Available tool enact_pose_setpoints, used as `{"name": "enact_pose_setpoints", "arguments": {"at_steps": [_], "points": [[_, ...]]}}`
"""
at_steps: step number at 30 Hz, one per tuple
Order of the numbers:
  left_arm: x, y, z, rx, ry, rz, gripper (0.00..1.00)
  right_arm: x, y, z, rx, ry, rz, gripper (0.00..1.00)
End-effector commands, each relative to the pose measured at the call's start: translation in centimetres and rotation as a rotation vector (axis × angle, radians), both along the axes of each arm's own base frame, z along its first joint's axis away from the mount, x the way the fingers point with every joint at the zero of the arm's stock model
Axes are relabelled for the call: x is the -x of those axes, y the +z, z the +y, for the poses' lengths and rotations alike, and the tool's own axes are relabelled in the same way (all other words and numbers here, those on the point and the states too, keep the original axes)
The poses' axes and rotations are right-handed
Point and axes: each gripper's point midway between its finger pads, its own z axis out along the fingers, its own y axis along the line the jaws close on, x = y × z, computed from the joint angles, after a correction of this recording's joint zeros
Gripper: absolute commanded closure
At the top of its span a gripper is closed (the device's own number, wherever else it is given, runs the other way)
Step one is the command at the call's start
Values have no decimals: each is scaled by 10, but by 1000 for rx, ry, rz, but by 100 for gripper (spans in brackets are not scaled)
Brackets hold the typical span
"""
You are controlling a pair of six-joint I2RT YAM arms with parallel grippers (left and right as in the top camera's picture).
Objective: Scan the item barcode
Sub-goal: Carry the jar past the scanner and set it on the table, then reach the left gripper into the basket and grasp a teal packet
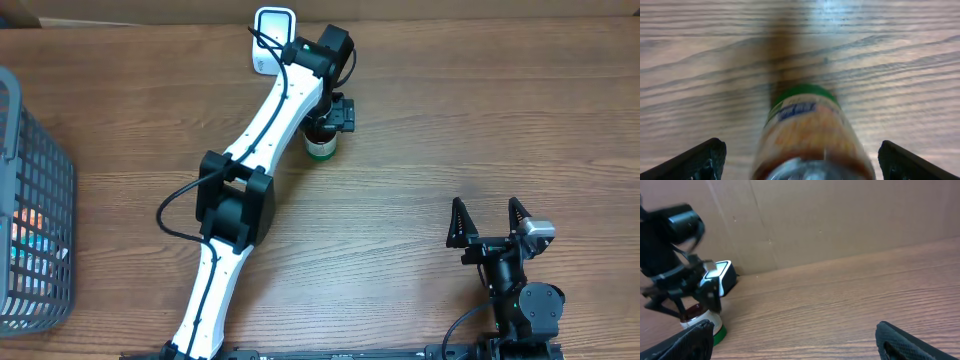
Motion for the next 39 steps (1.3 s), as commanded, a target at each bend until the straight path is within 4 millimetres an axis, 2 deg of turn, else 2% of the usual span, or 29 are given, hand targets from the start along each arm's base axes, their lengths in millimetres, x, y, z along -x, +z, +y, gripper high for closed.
{"name": "enact_pose_setpoints", "arguments": {"at_steps": [1,3,5,8,10,11,14,16,21,25,27,31,34,39], "points": [[-17,130,36,96,60,-249,0,0,-2,0,0,0,-3,0],[-13,171,64,112,104,-314,0,0,-2,0,0,0,-3,0],[-5,210,104,118,177,-378,0,0,-2,0,0,0,-3,0],[15,255,181,96,330,-456,0,0,-2,0,0,0,-3,0],[30,273,231,77,441,-485,0,0,-2,0,0,0,-3,0],[43,281,264,60,518,-498,0,0,-2,0,0,0,-3,0],[77,288,345,15,726,-502,0,0,-2,0,0,0,-3,0],[102,285,394,-3,864,-482,0,0,-2,0,0,0,-3,0],[162,260,479,26,1140,-398,0,0,-2,0,0,0,-3,0],[201,230,519,8,1283,-315,1,0,-2,0,0,0,-3,0],[211,215,528,4,1290,-274,4,0,-2,0,0,0,-3,0],[232,170,539,-12,1333,-152,6,0,-2,0,0,0,-3,0],[237,137,542,-10,1342,-90,8,0,-2,0,0,0,-3,0],[235,91,543,-2,1314,-52,14,0,-2,0,0,0,-3,0]]}}
